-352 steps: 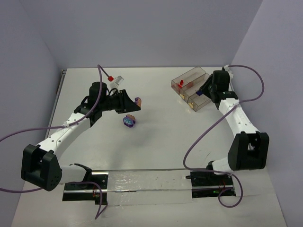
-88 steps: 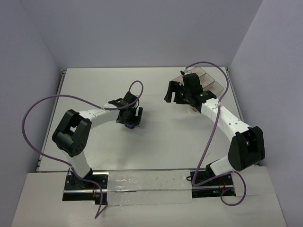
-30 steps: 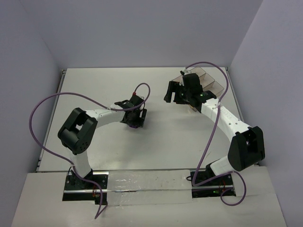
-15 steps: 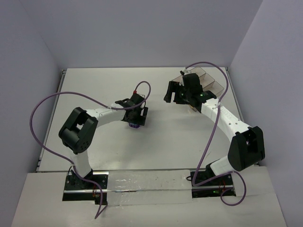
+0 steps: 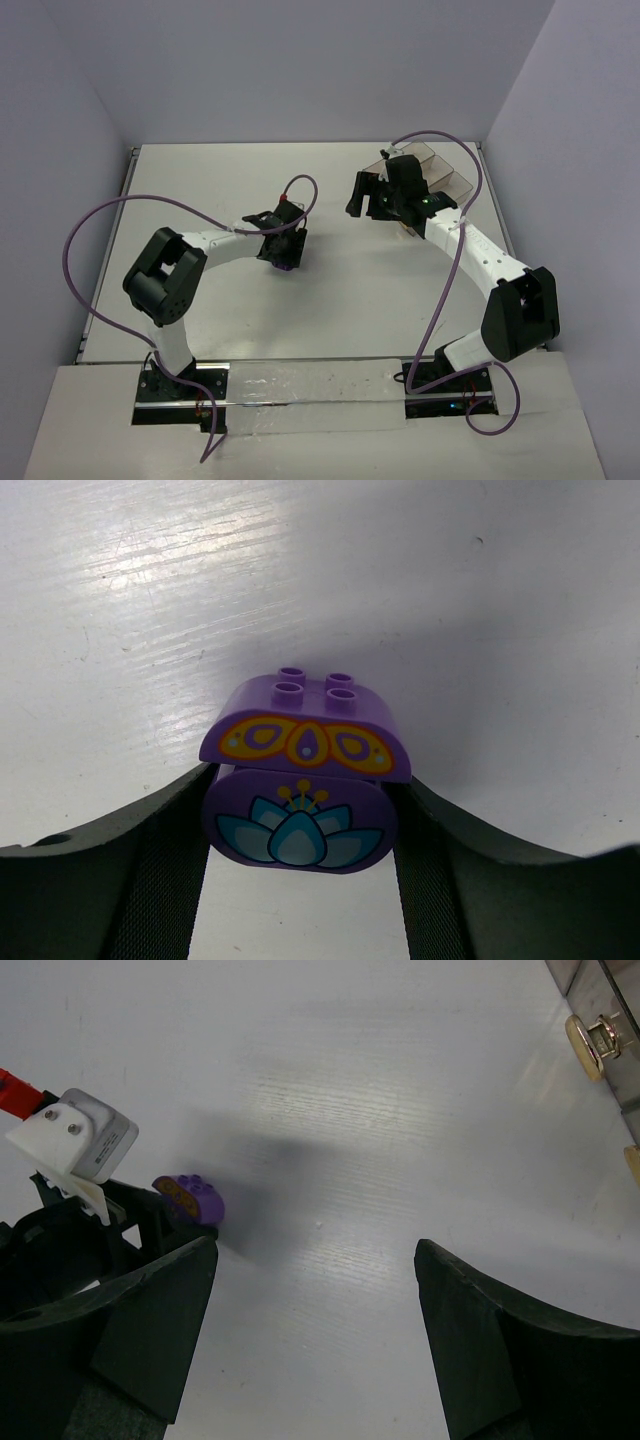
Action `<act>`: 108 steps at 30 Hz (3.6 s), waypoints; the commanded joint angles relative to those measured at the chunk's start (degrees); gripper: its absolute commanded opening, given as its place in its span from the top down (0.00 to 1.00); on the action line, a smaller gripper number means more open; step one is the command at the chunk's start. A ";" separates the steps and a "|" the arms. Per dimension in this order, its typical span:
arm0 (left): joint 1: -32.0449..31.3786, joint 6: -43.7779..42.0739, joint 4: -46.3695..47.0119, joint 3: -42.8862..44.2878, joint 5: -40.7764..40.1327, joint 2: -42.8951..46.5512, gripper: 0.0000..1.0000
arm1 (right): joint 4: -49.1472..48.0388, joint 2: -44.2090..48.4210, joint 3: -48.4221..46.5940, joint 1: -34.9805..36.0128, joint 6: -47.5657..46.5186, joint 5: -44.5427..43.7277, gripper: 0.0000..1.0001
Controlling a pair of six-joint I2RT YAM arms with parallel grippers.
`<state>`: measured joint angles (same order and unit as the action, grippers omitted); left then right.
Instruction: Sort the legos into containers by color
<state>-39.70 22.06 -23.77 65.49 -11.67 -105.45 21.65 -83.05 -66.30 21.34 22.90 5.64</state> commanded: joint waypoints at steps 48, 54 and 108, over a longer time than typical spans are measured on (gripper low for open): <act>-0.29 -4.21 3.64 5.02 18.39 23.03 1.00 | 0.23 -17.25 -15.03 2.56 8.47 46.38 0.23; -0.29 -4.30 3.47 5.52 18.08 23.01 1.00 | -1.63 -19.08 -14.28 3.62 8.85 49.65 0.43; -3.87 -0.93 -2.45 13.45 20.11 20.10 1.00 | 5.24 -15.53 -10.97 -20.90 3.49 -16.68 0.77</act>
<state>-42.76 20.07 -25.25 74.63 7.77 -84.53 26.90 -96.83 -72.74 0.84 27.31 -9.69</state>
